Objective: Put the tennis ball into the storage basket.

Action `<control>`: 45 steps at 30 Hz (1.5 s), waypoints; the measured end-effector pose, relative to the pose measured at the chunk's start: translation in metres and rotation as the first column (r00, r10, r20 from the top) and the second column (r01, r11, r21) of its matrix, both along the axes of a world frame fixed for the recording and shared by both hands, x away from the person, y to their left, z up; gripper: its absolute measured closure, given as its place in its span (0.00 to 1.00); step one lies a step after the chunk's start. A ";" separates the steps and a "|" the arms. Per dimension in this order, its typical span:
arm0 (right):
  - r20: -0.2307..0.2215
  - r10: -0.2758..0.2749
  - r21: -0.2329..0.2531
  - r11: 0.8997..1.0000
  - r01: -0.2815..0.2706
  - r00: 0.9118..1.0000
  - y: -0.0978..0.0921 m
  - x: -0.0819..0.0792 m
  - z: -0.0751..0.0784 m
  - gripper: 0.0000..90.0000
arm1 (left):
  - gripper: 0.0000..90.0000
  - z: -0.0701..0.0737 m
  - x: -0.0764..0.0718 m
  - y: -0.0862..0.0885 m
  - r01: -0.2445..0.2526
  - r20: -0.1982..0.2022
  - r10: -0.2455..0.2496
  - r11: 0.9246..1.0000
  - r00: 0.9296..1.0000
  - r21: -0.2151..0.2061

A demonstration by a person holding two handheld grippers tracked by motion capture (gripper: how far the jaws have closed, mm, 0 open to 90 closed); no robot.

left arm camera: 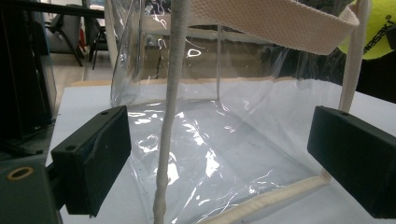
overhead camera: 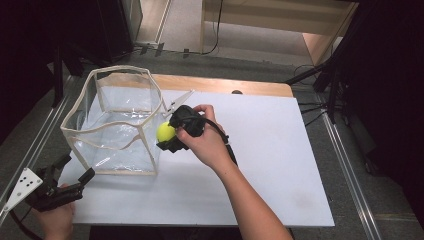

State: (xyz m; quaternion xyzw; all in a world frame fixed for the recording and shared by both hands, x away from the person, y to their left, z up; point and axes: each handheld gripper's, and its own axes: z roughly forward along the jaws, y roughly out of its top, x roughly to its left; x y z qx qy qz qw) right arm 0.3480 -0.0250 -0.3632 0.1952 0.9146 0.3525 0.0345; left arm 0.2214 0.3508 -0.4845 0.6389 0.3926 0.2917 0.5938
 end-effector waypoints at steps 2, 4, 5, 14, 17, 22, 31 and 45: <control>0.001 -0.001 -0.003 1.000 0.001 1.000 0.001 0.000 0.002 0.26 | 0.07 0.000 0.000 0.000 0.000 0.000 0.000 1.000 1.000 0.000; 0.007 0.008 -0.004 1.000 -0.008 1.000 0.002 0.001 0.004 0.26 | 0.07 0.000 0.000 0.000 0.001 0.000 -0.001 1.000 1.000 -0.001; 0.013 0.021 -0.006 1.000 -0.021 1.000 0.003 0.002 0.006 0.26 | 0.07 0.000 0.000 0.000 0.001 0.000 -0.001 1.000 1.000 -0.001; 0.001 0.026 -0.004 1.000 -0.026 1.000 0.005 0.003 0.017 0.26 | 0.07 0.000 0.000 0.000 0.001 -0.001 -0.001 1.000 1.000 -0.002; 0.004 0.035 -0.001 0.999 -0.035 0.999 0.005 0.005 0.019 0.26 | 0.07 0.000 0.000 0.000 0.000 -0.002 0.000 1.000 1.000 -0.006; 0.009 0.027 0.002 1.000 -0.027 1.000 0.005 0.005 0.023 0.26 | 0.07 0.000 0.000 0.000 0.000 -0.002 0.000 1.000 1.000 -0.004; 0.019 0.027 0.000 1.000 -0.027 0.999 0.003 0.008 0.031 0.26 | 0.07 0.000 0.000 0.000 0.000 -0.001 0.000 1.000 1.000 -0.001; 0.028 0.034 0.008 0.999 -0.034 0.999 0.006 0.015 0.048 0.26 | 0.07 0.000 0.000 0.000 0.000 -0.001 0.000 1.000 1.000 -0.007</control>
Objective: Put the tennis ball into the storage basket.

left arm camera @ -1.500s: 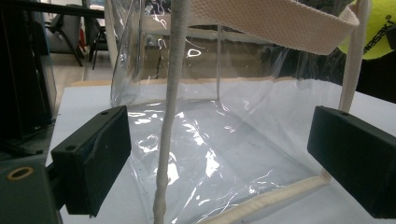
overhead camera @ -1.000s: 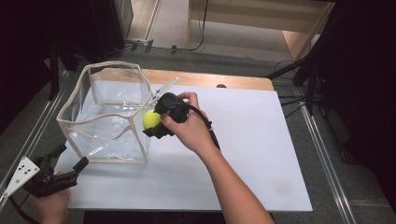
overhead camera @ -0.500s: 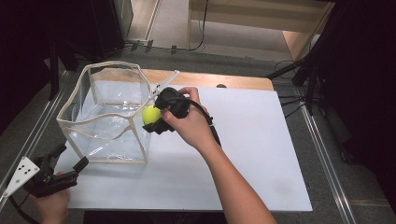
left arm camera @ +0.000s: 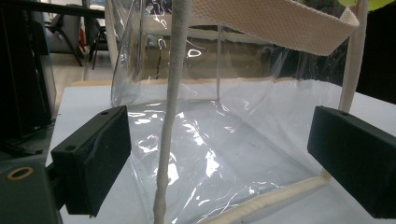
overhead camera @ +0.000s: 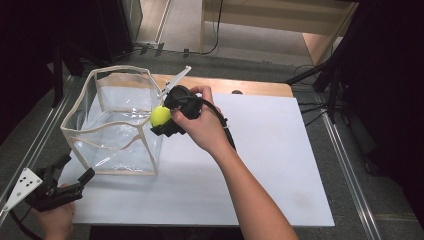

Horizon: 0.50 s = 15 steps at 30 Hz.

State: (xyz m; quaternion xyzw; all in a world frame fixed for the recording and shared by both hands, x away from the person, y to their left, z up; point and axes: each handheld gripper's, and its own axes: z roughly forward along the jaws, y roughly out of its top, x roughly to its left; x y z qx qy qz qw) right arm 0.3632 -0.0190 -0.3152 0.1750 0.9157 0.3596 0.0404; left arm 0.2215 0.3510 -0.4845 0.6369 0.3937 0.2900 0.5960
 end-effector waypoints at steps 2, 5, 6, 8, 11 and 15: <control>0.003 -0.001 -0.002 1.000 0.001 1.000 0.001 0.001 0.002 0.26 | 0.07 0.000 0.000 0.000 0.002 0.001 -0.002 1.000 1.000 0.001; 0.005 0.003 -0.003 1.000 -0.003 1.000 0.003 0.002 0.007 0.26 | 0.07 0.000 0.000 0.000 0.003 0.002 -0.003 1.000 1.000 -0.002; 0.005 0.003 -0.003 1.000 -0.003 1.000 0.003 0.002 0.007 0.26 | 0.07 0.000 0.000 0.000 0.003 0.002 -0.003 1.000 1.000 -0.002; 0.004 0.001 -0.002 1.000 -0.001 1.000 0.004 0.003 0.009 0.26 | 0.07 0.000 0.000 0.001 0.003 0.001 -0.003 1.000 1.000 -0.003; 0.004 -0.003 -0.006 1.000 0.003 1.000 0.005 0.005 0.013 0.26 | 0.07 0.000 0.000 0.001 0.003 0.002 -0.003 1.000 1.000 -0.003; 0.010 0.003 -0.003 1.000 -0.003 1.000 0.006 0.007 0.017 0.26 | 0.07 0.000 0.000 0.001 0.002 0.002 -0.002 1.000 1.000 -0.003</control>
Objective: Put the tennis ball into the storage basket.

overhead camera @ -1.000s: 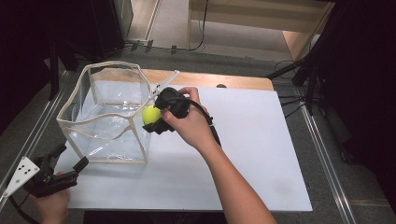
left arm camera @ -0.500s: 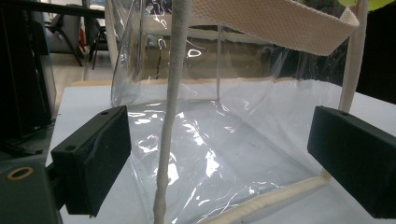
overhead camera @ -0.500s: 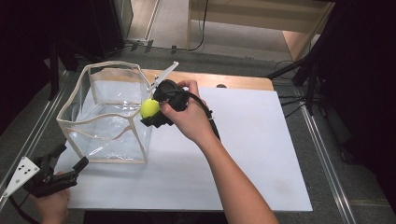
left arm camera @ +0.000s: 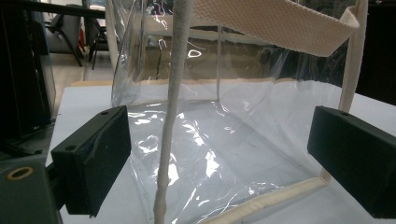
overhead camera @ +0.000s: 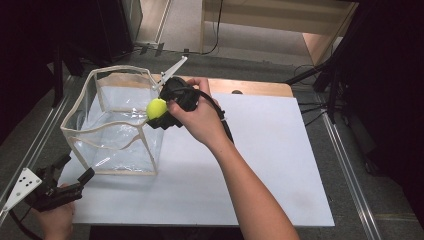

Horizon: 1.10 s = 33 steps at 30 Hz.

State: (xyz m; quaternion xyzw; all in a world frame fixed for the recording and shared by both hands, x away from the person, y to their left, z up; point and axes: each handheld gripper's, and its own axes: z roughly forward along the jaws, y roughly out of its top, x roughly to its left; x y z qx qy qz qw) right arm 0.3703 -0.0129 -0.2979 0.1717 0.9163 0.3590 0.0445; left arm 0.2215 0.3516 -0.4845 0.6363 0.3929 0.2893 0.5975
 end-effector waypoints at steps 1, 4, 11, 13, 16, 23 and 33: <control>-0.005 -0.002 -0.003 1.000 0.002 1.000 0.001 0.000 0.001 0.26 | 0.07 0.000 0.000 0.000 0.000 0.000 0.000 1.000 1.000 0.000; 0.003 0.001 -0.005 1.000 -0.001 1.000 0.002 0.001 0.005 0.26 | 0.07 0.000 0.000 0.000 0.000 0.000 0.000 1.000 1.000 0.001; 0.002 -0.005 -0.001 1.000 0.005 1.000 0.005 0.005 0.010 0.26 | 0.07 0.000 0.000 0.000 0.001 0.000 -0.001 1.000 1.000 0.000; 0.004 -0.003 -0.001 1.000 0.003 1.000 0.006 0.006 0.012 0.26 | 0.07 0.000 0.000 0.000 -0.001 -0.002 0.001 1.000 1.000 -0.003; 0.005 0.002 0.002 1.000 -0.002 1.000 0.010 0.009 0.014 0.26 | 0.07 0.000 0.000 0.000 0.000 -0.001 0.000 1.000 1.000 -0.002; 0.009 0.011 -0.004 1.000 -0.011 1.000 0.016 0.013 0.015 0.26 | 0.07 0.000 0.000 0.000 -0.002 -0.002 0.002 1.000 1.000 -0.004; 0.004 0.017 -0.011 1.000 -0.017 1.000 0.029 0.017 0.017 0.26 | 0.07 0.000 0.000 0.001 0.000 -0.002 0.000 1.000 1.000 -0.005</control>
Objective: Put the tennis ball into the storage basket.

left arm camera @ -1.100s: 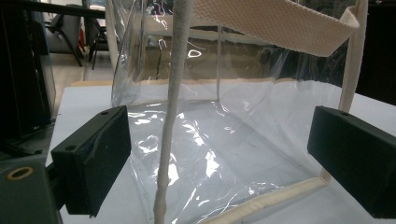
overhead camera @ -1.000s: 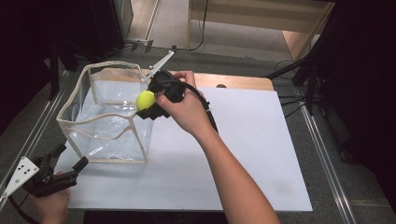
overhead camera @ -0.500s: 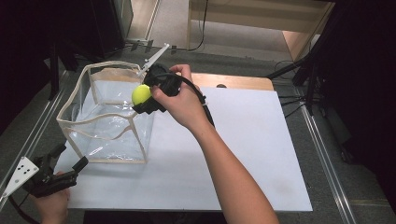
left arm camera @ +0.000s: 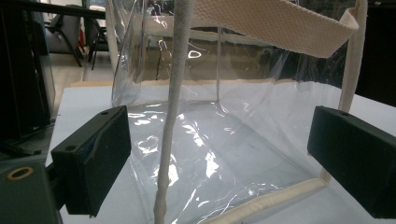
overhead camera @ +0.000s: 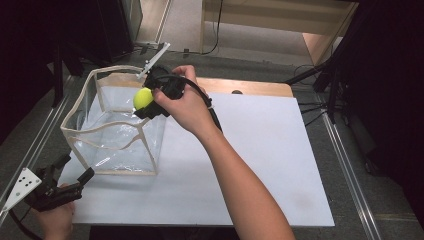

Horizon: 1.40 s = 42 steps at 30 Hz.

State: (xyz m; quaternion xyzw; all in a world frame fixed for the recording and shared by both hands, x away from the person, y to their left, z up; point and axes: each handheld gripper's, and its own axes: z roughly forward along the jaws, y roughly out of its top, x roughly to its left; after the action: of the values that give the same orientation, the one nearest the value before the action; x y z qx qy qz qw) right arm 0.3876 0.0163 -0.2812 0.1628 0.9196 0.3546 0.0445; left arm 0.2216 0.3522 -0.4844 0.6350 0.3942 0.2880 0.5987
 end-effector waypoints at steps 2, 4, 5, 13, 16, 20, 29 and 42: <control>0.002 -0.002 -0.002 1.000 0.002 1.000 0.002 0.001 0.000 0.26 | 0.07 0.000 0.000 0.000 -0.002 0.000 0.002 1.000 1.000 -0.001; 0.003 0.006 0.001 1.000 -0.006 1.000 0.003 0.002 0.000 0.26 | 0.07 0.000 0.000 0.000 -0.001 0.000 0.001 1.000 1.000 -0.004; 0.001 0.000 -0.001 1.000 0.000 1.000 0.004 0.002 0.000 0.26 | 0.07 0.000 0.000 0.000 -0.002 -0.001 0.002 1.000 1.000 -0.006; -0.006 0.014 -0.012 1.000 -0.014 1.000 0.019 0.008 -0.004 0.26 | 0.07 0.000 0.000 0.000 -0.003 0.001 0.003 1.000 1.000 -0.007; -0.009 0.010 -0.015 1.000 -0.010 1.000 0.022 0.009 -0.005 0.26 | 0.07 0.000 0.000 0.001 -0.002 0.002 0.002 1.000 1.000 -0.003; -0.014 0.012 -0.014 1.000 -0.012 1.000 0.026 0.012 -0.007 0.26 | 0.07 0.000 0.000 0.001 -0.003 0.003 0.003 1.000 1.000 -0.010; -0.034 0.010 -0.041 0.999 -0.011 0.999 0.032 0.017 -0.020 0.26 | 0.07 0.000 0.000 0.001 -0.003 0.004 0.004 1.000 1.000 -0.016; -0.052 0.001 -0.092 0.996 -0.006 0.999 0.034 0.018 -0.034 0.26 | 0.07 0.000 0.001 0.001 -0.004 0.004 0.005 1.000 1.000 -0.013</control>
State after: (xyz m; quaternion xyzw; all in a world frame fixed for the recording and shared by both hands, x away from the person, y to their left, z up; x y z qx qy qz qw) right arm 0.4061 0.0508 -0.3149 0.1683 0.9362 0.3075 0.0273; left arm 0.2221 0.3530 -0.4845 0.6296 0.3964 0.2879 0.6030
